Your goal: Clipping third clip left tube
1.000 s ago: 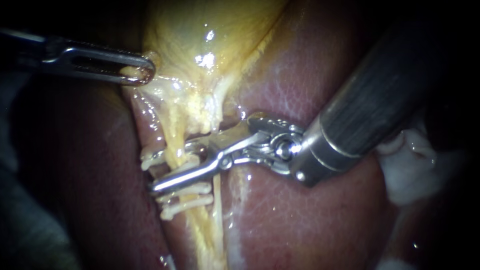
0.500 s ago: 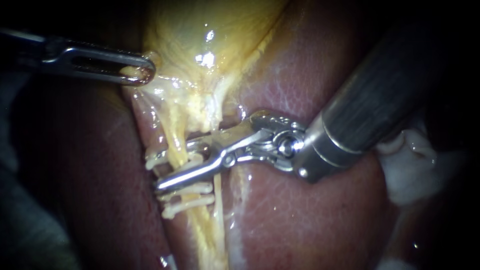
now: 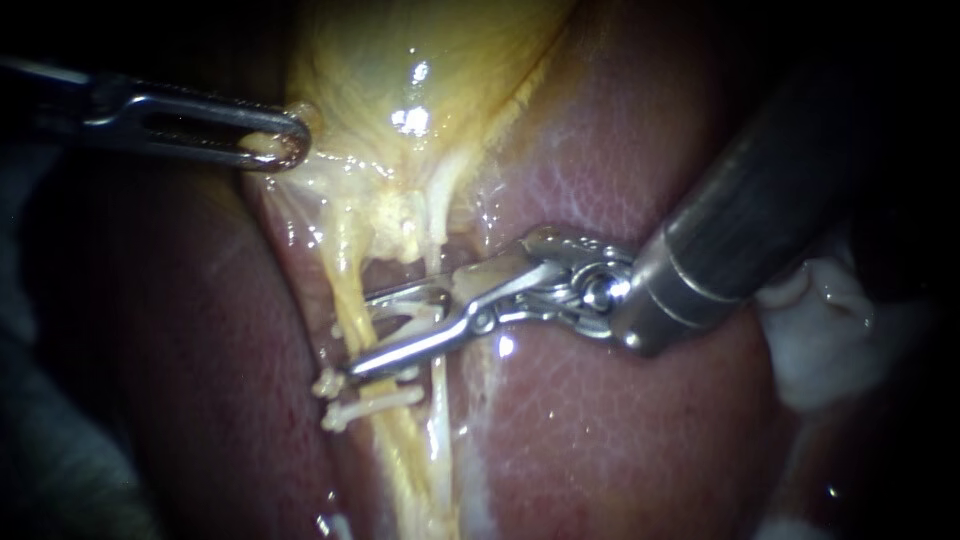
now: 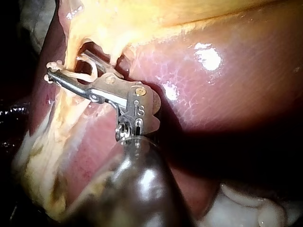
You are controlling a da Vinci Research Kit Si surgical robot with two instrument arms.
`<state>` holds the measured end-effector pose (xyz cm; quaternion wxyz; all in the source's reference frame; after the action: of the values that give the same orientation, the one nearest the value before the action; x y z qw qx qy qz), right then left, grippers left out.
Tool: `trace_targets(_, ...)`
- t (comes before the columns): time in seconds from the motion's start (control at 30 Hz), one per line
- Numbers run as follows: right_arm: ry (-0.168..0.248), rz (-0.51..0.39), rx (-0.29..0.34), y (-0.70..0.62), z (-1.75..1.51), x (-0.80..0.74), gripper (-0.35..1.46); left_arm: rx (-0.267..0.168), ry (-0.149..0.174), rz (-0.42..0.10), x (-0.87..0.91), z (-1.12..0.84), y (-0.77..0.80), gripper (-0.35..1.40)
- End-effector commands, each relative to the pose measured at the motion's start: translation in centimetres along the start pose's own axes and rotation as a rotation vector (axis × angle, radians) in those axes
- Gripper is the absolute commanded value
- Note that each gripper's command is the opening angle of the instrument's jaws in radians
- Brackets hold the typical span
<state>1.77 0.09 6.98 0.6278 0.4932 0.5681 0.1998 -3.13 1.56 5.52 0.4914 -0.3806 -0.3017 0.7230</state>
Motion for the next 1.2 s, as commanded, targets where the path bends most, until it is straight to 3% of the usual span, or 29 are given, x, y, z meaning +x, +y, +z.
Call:
trace_targets(0.03,-0.001,-0.001,-0.002,-0.01,-0.03,0.0,0.44,-0.001,0.0,0.001,0.0,0.0,0.0,-0.35)
trace_targets(0.57,-0.007,0.012,-0.023,-0.14,-0.45,0.14,0.44,0.001,0.001,0.001,0.0,-0.02,0.0,-0.35)
trace_targets(1.2,-0.005,0.018,-0.016,-0.27,-0.5,0.21,0.44,0.0,0.001,0.001,-0.01,-0.03,0.0,-0.35)
